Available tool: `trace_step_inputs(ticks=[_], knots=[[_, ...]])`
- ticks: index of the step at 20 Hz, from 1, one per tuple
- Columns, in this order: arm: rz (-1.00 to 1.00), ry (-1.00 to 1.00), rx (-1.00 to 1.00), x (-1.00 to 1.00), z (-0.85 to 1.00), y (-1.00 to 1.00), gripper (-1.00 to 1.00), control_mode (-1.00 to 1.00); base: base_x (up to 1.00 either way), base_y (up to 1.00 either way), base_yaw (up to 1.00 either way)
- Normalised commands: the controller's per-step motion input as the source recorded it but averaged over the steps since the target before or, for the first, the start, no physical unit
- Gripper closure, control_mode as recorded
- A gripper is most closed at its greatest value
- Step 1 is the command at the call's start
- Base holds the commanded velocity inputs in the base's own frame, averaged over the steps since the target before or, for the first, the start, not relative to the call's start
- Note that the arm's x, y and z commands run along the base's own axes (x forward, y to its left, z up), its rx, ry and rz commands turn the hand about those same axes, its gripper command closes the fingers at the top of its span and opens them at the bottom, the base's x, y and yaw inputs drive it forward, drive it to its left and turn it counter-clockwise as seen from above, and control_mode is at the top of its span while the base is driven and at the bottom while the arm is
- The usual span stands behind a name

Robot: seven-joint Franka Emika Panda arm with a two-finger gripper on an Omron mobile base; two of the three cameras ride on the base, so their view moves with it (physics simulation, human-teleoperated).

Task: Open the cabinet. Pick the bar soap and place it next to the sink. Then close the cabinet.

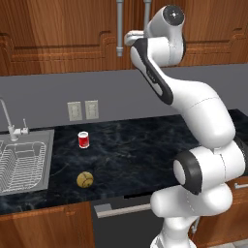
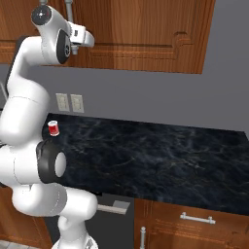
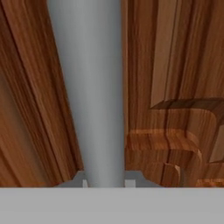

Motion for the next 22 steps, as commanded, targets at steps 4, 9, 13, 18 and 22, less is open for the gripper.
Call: trace_step_inputs(ticks=[4, 9, 13, 18, 22], knots=[[0.0, 0.0, 0.0, 0.0, 0.0, -0.32, 1.0, -1.0, 0.0, 0.0, 0.0], [0.0, 0.0, 0.0, 0.0, -0.01, -0.39, 1.0, -1.0, 0.0, 0.0, 0.0], [0.0, 0.0, 0.02, -0.01, 0.0, -0.5, 1.0, -1.0, 0.0, 0.0, 0.0], [0.0, 0.0, 0.05, -0.27, 0.0, -0.46, 1.0, -1.0, 0.0, 0.0, 0.0], [0.0, 0.0, 0.06, -0.47, 0.0, -0.43, 1.0, -1.0, 0.0, 0.0, 0.0]])
